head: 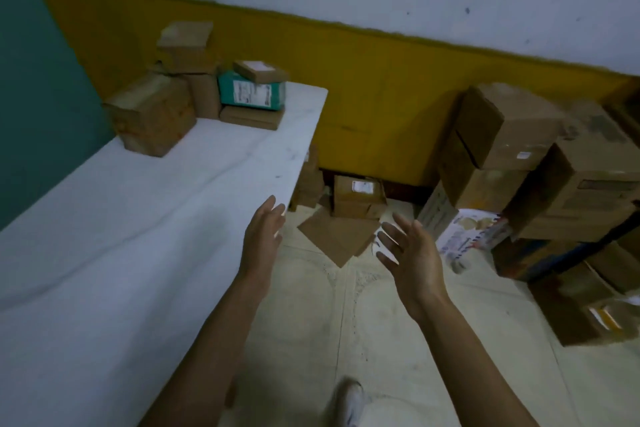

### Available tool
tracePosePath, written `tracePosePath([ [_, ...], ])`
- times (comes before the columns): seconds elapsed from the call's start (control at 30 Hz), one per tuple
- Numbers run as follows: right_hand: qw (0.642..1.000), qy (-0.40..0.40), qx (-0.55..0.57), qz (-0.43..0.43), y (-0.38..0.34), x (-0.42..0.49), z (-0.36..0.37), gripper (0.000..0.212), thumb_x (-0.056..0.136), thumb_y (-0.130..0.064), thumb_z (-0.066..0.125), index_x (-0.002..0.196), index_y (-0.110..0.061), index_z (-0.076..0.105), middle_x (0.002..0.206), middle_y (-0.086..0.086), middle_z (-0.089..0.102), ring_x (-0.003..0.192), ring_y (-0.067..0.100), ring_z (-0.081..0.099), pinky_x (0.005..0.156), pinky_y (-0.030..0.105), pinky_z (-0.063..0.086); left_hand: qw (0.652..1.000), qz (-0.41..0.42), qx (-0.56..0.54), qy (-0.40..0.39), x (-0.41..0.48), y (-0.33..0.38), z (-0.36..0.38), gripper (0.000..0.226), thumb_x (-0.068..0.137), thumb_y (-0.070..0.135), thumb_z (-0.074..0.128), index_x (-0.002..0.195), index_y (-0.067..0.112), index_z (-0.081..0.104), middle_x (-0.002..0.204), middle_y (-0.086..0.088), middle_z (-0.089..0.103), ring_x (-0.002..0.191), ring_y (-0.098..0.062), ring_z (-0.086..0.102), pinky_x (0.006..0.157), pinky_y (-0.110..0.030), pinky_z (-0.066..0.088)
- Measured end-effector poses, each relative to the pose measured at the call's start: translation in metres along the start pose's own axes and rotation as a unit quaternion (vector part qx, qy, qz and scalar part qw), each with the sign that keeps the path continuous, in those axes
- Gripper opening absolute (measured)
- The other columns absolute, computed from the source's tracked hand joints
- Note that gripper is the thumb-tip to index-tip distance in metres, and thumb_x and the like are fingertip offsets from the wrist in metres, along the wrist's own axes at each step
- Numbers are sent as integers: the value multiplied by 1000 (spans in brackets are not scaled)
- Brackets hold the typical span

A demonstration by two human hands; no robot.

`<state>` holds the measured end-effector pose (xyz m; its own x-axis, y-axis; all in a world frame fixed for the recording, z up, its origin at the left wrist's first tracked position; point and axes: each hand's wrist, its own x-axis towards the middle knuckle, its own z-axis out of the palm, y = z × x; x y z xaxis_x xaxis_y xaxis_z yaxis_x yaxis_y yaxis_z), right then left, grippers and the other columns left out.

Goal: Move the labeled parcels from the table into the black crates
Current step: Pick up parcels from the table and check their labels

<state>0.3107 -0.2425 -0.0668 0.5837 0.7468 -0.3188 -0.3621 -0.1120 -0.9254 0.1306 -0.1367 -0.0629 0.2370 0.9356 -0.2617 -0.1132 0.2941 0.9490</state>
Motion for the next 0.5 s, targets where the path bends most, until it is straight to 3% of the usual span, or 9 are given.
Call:
tracePosePath([
  [0.07, 999, -26, -20, -1, -25, 45, -1, 46, 102, -46, 28, 140, -26, 46, 139, -1, 51, 121, 15, 52, 97, 35, 42, 1000, 1, -3, 19, 29, 12, 22, 39, 103, 29, 32, 141, 21, 40, 143, -3, 47, 132, -21, 44, 108, -37, 34],
  [0.2, 996, -83, -43, 7, -64, 124, 16, 41, 102, -45, 29, 131, -28, 52, 117, -12, 61, 98, -4, 57, 83, 24, 42, 997, 3, -13, 75, 78, 31, 44, 37, 103, 32, 30, 135, 22, 45, 140, -3, 50, 128, -21, 48, 112, -43, 33],
  [0.27, 992, -115, -41, 7, -74, 162, 29, 43, 103, -44, 27, 134, -26, 50, 122, -8, 60, 100, -1, 58, 93, 30, 40, 994, 7, -31, 107, 102, 38, 44, 31, 103, 33, 31, 126, 24, 49, 137, -4, 54, 125, -20, 51, 112, -44, 34],
  [0.37, 987, -148, -41, 37, -82, 214, 56, 52, 103, -45, 26, 144, -17, 42, 139, 5, 52, 121, 18, 54, 110, 45, 34, 988, 9, -39, 150, 138, 42, 42, 28, 103, 33, 33, 123, 25, 51, 134, -4, 56, 121, -19, 53, 111, -44, 36],
  [0.43, 983, -164, -60, 55, -83, 249, 80, 55, 102, -48, 26, 146, -16, 39, 144, 6, 47, 128, 23, 48, 111, 46, 33, 985, 11, -36, 168, 168, 40, 38, 29, 103, 33, 33, 124, 25, 50, 131, -2, 57, 121, -19, 54, 110, -44, 37],
  [0.5, 980, -177, -64, 57, -84, 285, 107, 55, 102, -47, 27, 145, -16, 41, 142, 6, 48, 118, 18, 53, 105, 41, 37, 983, 19, -37, 180, 204, 40, 35, 28, 103, 31, 33, 124, 25, 50, 130, -1, 58, 119, -19, 55, 108, -42, 39],
])
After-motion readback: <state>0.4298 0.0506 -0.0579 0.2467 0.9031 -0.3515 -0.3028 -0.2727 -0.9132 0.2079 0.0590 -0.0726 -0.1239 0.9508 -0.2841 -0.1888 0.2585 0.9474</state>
